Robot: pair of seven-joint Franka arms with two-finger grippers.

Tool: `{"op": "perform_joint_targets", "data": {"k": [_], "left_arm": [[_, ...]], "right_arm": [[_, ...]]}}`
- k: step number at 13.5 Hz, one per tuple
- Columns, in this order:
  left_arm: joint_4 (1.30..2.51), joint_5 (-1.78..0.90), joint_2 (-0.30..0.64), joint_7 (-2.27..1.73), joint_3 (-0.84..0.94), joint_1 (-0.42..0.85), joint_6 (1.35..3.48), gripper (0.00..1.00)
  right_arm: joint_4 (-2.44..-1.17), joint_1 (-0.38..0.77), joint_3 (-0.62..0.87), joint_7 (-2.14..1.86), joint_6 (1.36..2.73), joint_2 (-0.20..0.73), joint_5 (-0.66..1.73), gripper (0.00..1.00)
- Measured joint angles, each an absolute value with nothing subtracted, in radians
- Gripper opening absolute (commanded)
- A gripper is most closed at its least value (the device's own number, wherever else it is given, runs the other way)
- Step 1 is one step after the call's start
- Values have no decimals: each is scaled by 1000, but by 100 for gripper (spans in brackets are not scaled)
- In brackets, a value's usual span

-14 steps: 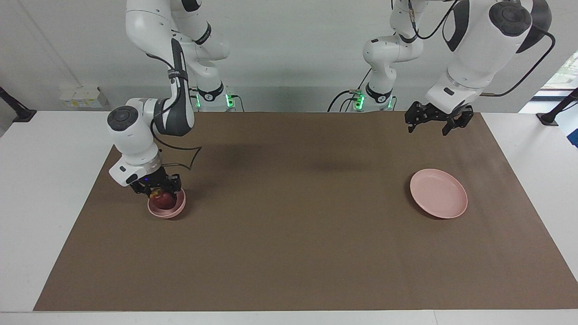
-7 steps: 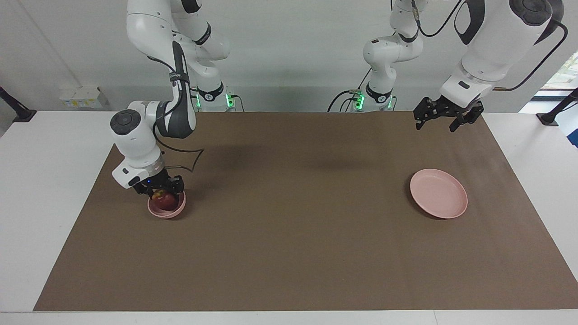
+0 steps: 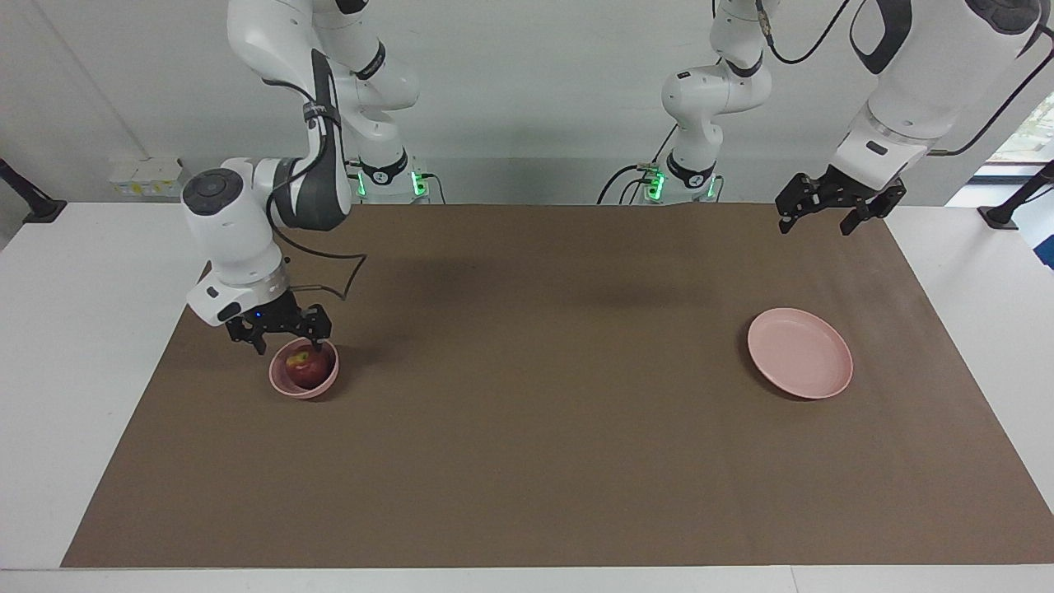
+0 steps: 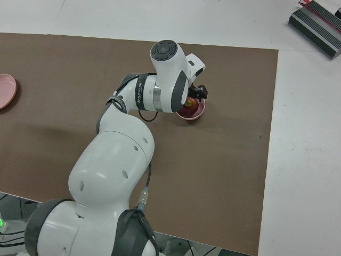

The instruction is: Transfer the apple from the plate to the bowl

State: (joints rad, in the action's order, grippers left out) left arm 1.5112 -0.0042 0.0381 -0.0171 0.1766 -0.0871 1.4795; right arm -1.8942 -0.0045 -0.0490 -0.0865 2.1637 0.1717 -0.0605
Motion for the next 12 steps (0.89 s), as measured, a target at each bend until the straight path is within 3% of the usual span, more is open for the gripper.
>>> {"op": "perform_joint_targets", "data": {"k": [9, 12], "left_arm": [[1511, -5, 1, -16, 99, -52, 1471, 100], [1511, -5, 1, -16, 98, -52, 1470, 100]], "right_arm": [[-1774, -1, 10, -52, 1812, -34, -60, 100], [-1650, -1, 12, -52, 1634, -62, -60, 100]]}}
